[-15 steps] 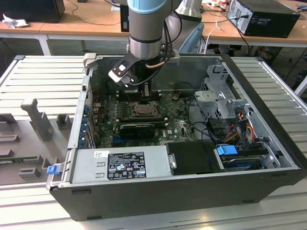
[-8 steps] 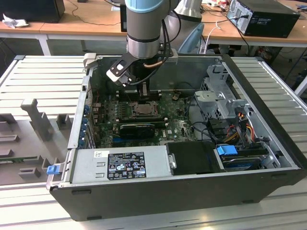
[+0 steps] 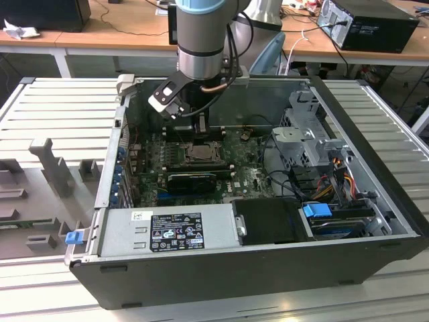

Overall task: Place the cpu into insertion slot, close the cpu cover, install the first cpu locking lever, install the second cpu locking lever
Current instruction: 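Install the first cpu locking lever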

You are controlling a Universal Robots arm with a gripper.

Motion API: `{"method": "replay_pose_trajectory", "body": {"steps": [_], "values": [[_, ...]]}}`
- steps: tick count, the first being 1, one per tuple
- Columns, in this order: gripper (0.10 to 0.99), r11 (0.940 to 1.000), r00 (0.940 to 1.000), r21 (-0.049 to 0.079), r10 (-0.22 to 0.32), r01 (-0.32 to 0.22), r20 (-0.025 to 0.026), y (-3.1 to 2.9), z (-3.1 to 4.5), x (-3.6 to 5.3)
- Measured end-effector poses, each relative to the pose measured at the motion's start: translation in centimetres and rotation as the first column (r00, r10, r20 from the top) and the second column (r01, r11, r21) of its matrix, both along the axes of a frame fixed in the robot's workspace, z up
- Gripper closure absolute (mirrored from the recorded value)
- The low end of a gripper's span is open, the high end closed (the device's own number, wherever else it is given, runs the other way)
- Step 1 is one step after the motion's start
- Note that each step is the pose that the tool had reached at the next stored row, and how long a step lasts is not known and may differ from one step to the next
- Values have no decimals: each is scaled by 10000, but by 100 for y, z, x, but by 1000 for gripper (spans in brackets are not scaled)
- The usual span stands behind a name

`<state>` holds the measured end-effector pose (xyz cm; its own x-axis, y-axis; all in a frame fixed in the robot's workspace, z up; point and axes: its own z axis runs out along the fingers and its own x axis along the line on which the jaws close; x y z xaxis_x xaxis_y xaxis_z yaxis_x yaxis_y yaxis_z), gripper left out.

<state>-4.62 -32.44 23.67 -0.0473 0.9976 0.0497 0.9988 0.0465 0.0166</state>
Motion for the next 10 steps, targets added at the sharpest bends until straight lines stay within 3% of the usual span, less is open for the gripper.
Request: {"method": "replay_pose_trajectory", "body": {"steps": [10], "values": [[980, 10000, 10000, 0, 0, 0, 0, 0, 111, 0]]}}
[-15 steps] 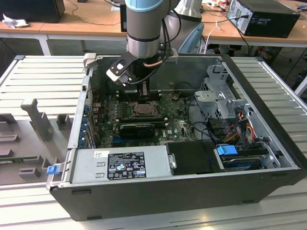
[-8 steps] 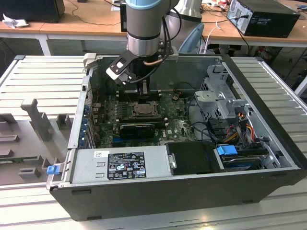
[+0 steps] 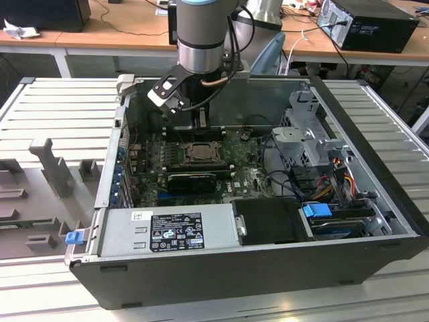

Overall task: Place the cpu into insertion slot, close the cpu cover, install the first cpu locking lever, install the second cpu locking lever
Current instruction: 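Install the first cpu locking lever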

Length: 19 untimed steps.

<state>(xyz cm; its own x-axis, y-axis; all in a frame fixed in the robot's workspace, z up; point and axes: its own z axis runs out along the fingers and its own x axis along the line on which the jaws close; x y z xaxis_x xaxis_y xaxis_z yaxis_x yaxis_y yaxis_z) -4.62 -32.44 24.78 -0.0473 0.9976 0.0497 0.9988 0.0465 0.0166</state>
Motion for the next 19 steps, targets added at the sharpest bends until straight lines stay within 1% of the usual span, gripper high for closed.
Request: {"method": "replay_pose_trajectory", "body": {"steps": [6, 7, 8, 11, 14, 15, 17, 19], "values": [[980, 10000, 10000, 0, 0, 0, 0, 0, 66, 0], [980, 10000, 10000, 0, 0, 0, 0, 0, 87, 0], [980, 10000, 10000, 3, 17, -17, 2, 0, 86, 0], [980, 9989, 9989, -1, 471, -471, 0, 0, 88, 0], [980, 9947, 9947, -5, 1031, -1031, -2, 0, 89, 0], [980, 9915, 9915, -5, 1301, -1301, -1, 0, 88, 0], [980, 9874, 9874, -5, 1580, -1580, 0, 0, 88, 0], [980, 9817, 9817, -4, 1904, -1904, 0, 0, 88, 0]]}}
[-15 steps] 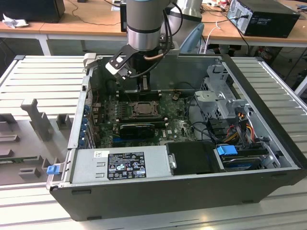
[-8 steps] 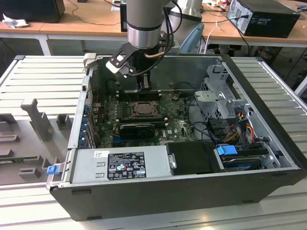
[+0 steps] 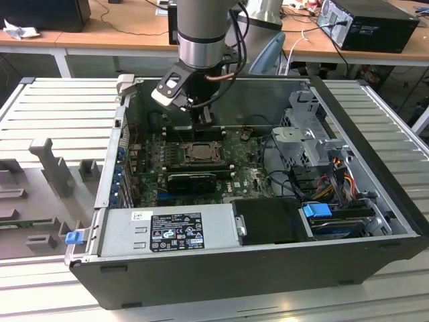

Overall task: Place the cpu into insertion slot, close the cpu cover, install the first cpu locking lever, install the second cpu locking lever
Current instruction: 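Install the first cpu locking lever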

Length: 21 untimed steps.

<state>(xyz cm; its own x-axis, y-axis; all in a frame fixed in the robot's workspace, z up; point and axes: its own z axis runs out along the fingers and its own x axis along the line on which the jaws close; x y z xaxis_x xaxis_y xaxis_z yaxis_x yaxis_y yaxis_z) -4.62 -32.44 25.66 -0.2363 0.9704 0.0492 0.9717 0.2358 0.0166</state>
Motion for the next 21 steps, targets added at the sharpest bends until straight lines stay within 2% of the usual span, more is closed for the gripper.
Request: {"method": "replay_pose_trajectory", "body": {"steps": [6, 14, 17, 19, 21], "values": [[980, 9962, 9962, -6, 874, -874, 0, 0, 0, 0], [980, 9854, 9854, -11, 1700, -1700, -1, 0, 0, 0], [980, 9750, 9750, -13, 2222, -2222, -1, 0, 0, 0], [980, 9710, 9710, -14, 2392, -2392, -1, 0, 0, 0], [980, 9628, 9628, -16, 2703, -2703, -2, 0, 0, 0]]}}
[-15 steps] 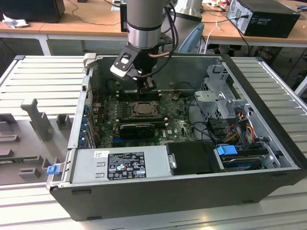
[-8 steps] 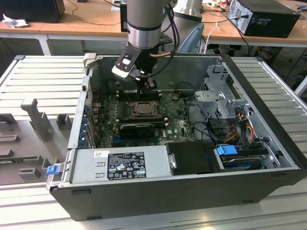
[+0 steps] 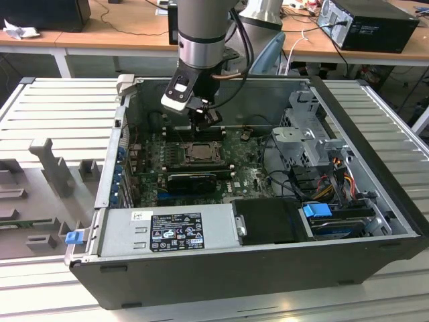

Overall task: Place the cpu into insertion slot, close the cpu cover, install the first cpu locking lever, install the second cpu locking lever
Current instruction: 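Install the first cpu locking lever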

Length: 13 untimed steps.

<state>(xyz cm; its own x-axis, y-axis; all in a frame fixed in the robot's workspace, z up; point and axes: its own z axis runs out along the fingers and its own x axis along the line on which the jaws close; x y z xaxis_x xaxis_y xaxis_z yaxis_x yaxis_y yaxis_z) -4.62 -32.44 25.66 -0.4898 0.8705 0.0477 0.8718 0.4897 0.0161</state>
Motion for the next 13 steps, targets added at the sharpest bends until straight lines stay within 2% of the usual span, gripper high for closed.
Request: {"method": "replay_pose_trajectory", "body": {"steps": [6, 13], "values": [[980, 9977, 9977, -5, 682, -682, -1, 0, 0, 0], [980, 9848, 9848, -9, 1738, -1738, -1, 0, 0, 0]]}}
